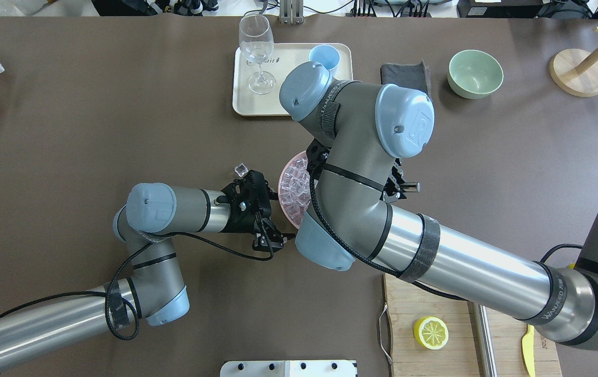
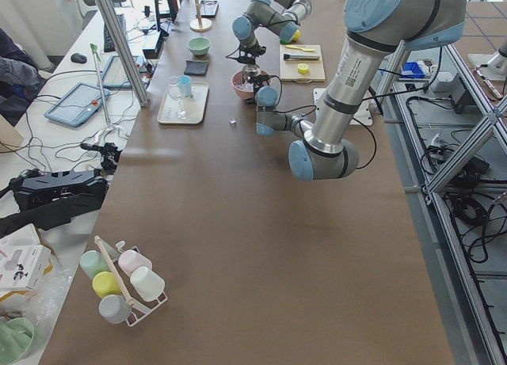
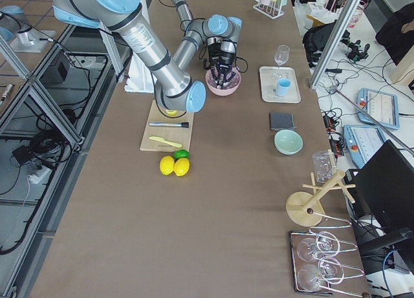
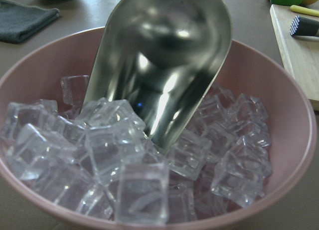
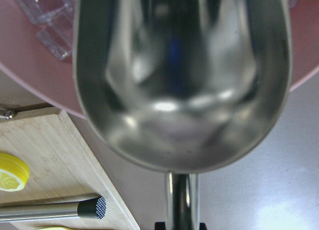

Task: Put ice in cup with scoop
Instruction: 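Push the scoop into the ice cubes and scoop them with the right gripper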

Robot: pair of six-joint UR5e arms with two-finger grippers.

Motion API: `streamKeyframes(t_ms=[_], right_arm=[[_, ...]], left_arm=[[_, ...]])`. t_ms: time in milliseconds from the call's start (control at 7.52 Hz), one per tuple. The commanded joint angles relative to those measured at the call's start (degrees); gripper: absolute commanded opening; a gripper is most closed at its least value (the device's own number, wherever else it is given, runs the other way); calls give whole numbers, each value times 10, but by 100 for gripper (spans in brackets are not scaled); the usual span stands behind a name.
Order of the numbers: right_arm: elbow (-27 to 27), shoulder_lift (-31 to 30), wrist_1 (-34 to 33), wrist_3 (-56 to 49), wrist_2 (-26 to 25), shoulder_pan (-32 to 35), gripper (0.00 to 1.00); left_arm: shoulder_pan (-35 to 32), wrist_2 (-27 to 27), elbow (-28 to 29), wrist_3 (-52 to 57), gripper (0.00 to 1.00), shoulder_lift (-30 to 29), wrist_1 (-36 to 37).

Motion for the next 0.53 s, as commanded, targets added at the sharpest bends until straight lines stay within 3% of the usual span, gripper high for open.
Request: streamKeyframes(t_ms=[0, 399], right_arm=[[0, -1, 19, 25, 24, 0, 0], [38, -30, 32, 38, 30, 0, 0]], left_arm=[[-5, 3, 4, -2, 98, 3, 0], [-10, 25, 8, -21, 98, 2, 1]])
